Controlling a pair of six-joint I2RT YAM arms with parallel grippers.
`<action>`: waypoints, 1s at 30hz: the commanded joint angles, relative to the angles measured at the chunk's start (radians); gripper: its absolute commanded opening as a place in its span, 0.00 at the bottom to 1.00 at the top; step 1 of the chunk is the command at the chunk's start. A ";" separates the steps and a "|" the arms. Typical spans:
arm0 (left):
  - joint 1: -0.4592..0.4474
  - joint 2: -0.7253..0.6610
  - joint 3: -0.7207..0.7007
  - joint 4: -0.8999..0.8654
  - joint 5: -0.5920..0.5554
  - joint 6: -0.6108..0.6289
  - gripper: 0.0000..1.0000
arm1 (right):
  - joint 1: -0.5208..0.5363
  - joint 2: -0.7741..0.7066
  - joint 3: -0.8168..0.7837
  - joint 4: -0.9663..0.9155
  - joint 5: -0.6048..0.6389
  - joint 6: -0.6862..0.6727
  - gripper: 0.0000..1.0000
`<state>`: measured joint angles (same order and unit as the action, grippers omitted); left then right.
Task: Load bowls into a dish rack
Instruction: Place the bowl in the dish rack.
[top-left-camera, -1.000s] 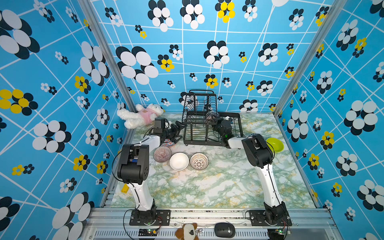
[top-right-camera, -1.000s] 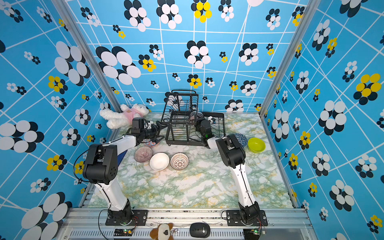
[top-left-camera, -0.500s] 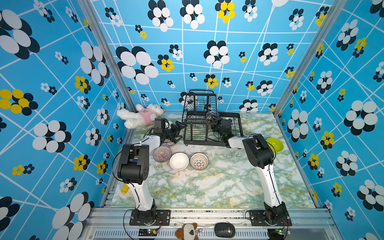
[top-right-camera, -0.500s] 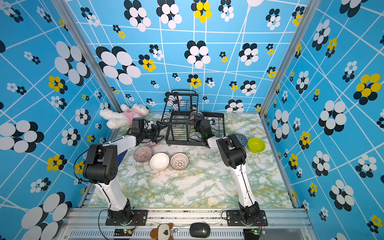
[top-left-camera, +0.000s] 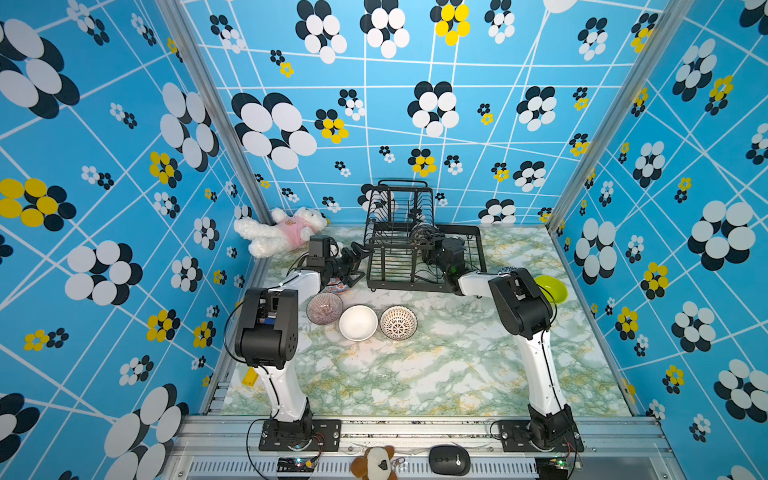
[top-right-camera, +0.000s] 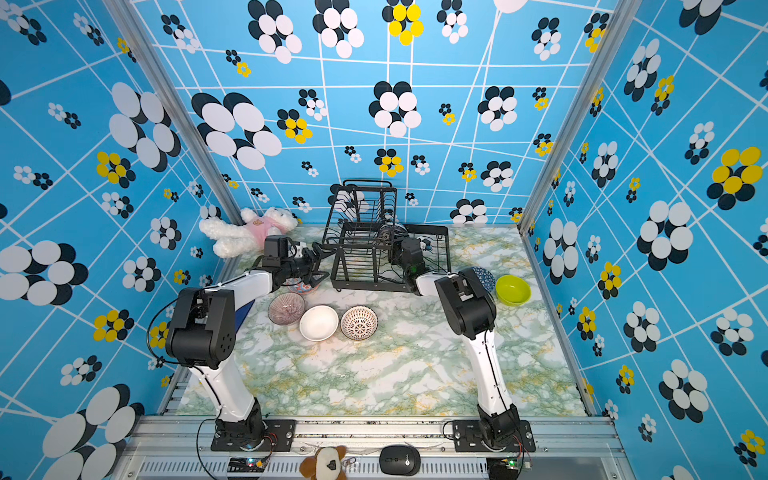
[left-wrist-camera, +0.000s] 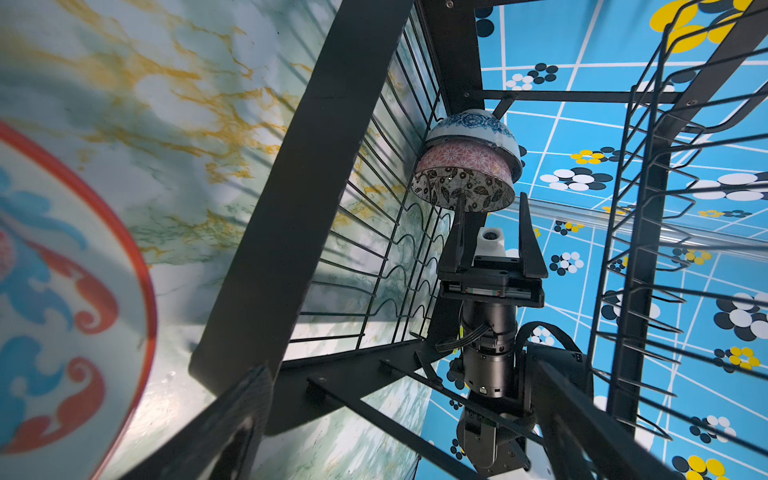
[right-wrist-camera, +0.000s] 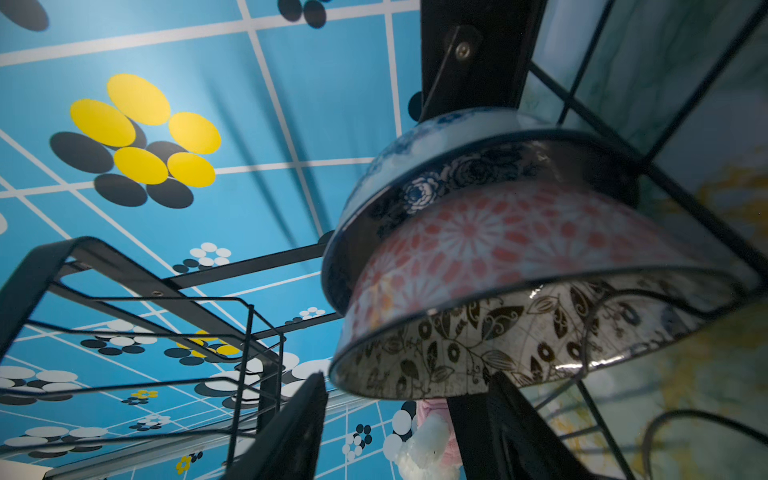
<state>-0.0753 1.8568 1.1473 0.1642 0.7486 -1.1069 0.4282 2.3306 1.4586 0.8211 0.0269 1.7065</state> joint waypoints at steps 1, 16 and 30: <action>-0.007 -0.002 0.020 -0.015 0.000 0.028 0.99 | 0.004 -0.054 -0.030 0.000 -0.008 0.004 0.68; 0.008 -0.002 0.023 -0.027 -0.006 0.031 0.99 | 0.004 -0.130 -0.137 0.046 0.001 0.008 0.82; 0.056 -0.027 0.038 -0.068 -0.022 0.066 0.99 | -0.002 -0.233 -0.276 0.101 -0.038 -0.003 1.00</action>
<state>-0.0380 1.8568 1.1484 0.1314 0.7406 -1.0767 0.4297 2.1639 1.2095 0.8799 0.0040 1.7206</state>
